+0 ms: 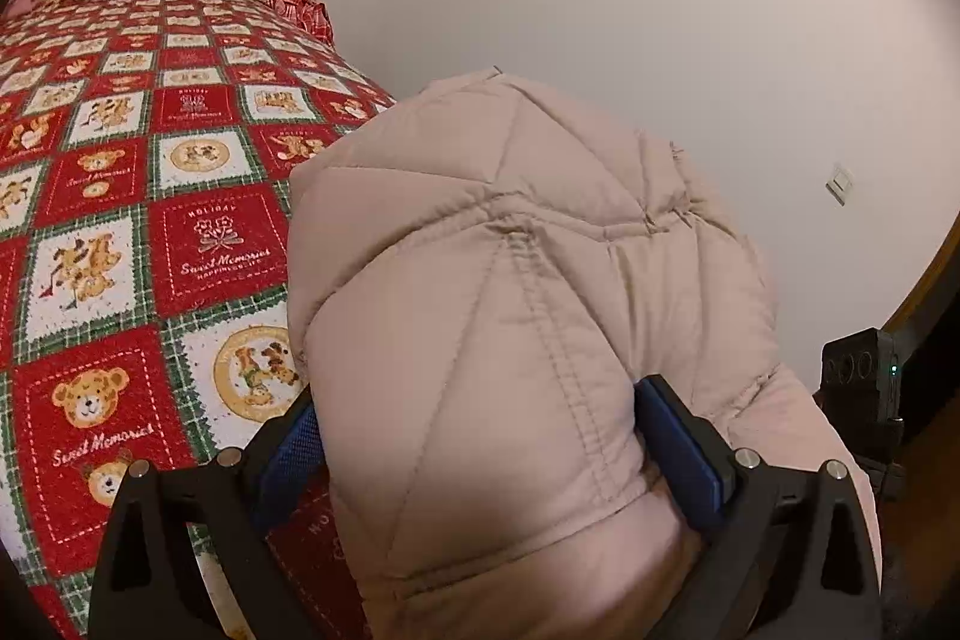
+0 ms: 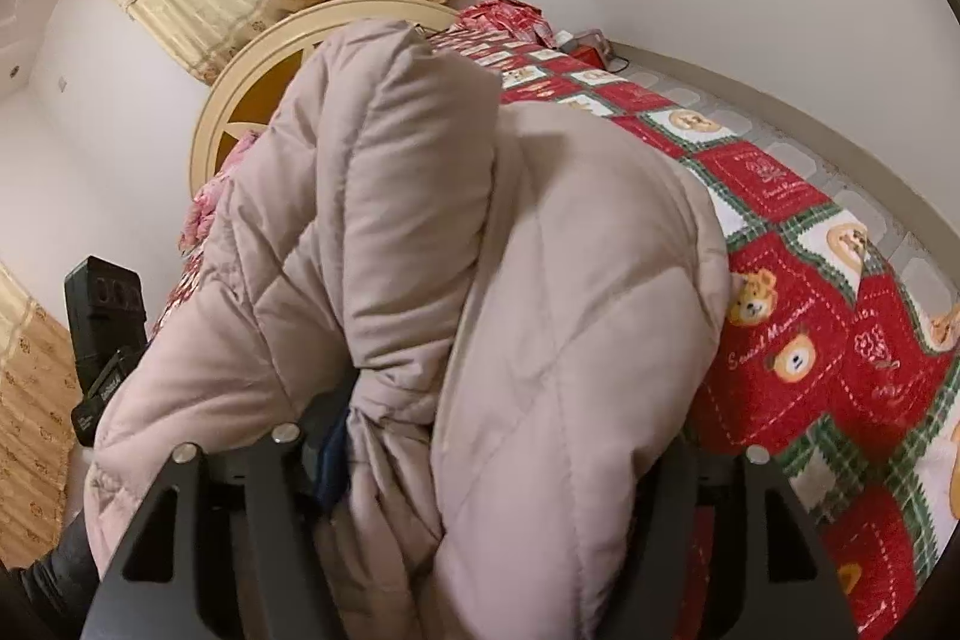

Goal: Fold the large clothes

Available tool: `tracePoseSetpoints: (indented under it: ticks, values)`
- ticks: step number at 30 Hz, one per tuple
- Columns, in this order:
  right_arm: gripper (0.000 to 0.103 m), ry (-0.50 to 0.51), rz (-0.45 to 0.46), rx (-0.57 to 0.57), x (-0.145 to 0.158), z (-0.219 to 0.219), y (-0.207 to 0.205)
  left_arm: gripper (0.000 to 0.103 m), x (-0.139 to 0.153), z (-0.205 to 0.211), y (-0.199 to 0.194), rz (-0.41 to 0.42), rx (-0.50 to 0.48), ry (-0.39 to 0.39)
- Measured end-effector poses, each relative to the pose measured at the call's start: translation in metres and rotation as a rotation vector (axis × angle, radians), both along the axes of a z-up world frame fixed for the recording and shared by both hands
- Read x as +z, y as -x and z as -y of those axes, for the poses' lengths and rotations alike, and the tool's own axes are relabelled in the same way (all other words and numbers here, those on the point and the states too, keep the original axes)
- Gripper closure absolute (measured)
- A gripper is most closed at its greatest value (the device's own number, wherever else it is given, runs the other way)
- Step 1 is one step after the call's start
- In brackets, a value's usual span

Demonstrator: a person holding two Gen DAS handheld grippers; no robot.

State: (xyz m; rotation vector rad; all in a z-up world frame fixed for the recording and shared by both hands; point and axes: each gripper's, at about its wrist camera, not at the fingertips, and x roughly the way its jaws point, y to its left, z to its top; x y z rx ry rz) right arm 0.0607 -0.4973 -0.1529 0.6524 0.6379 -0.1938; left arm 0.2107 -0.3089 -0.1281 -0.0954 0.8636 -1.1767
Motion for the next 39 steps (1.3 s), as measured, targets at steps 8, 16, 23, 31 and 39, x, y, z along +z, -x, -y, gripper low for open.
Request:
tracePoseSetpoints:
  ticks: [8, 16, 23, 31, 39]
  values:
    - [0.034, 0.005, -0.017, -0.029, -0.004, 0.000, 0.027, 0.002, -0.003, 0.012, 0.005, 0.053, 0.060, -0.070]
    - [0.029, 0.087, -0.082, -0.094, 0.001, -0.009, 0.023, 0.001, 0.006, 0.018, 0.018, 0.172, 0.104, -0.179]
    - [0.029, 0.129, -0.126, -0.116, 0.007, -0.015, 0.035, 0.001, 0.006, 0.020, 0.021, 0.211, 0.097, -0.206]
    - [0.025, 0.073, -0.124, -0.091, -0.003, -0.009, 0.023, 0.001, 0.003, 0.016, 0.018, 0.191, 0.123, -0.213]
    - [0.020, 0.096, -0.124, -0.022, -0.006, -0.019, -0.001, 0.001, -0.001, -0.008, 0.005, 0.184, 0.200, -0.217]
